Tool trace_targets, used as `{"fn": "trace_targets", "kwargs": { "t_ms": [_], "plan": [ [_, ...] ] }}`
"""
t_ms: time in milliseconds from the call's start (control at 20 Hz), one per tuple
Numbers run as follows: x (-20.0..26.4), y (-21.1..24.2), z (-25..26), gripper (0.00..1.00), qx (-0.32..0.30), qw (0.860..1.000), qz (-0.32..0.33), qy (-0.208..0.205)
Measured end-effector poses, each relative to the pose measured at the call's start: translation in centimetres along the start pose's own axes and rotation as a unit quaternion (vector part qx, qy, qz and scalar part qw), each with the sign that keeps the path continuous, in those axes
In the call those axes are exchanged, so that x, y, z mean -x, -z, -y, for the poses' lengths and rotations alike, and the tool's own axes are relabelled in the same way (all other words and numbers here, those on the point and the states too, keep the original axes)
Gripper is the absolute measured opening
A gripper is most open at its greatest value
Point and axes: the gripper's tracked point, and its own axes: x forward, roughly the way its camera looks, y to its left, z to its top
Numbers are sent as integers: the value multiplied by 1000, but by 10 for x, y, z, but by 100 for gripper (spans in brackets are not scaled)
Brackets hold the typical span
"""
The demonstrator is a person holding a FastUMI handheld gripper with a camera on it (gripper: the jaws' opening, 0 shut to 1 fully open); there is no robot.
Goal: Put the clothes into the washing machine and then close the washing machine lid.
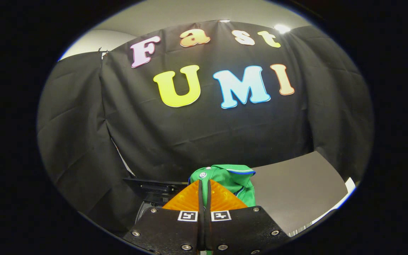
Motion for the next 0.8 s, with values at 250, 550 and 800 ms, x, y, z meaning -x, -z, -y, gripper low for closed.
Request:
{"fn": "trace_targets", "kwargs": {
  "t_ms": [250,550,800],
  "plan": [
    [-5,13,-48,0,14,1000,-7,-22],
    [-12,33,-98,0,29,998,-20,-47],
    [-24,57,-133,0,42,997,-32,-61]
  ]
}}
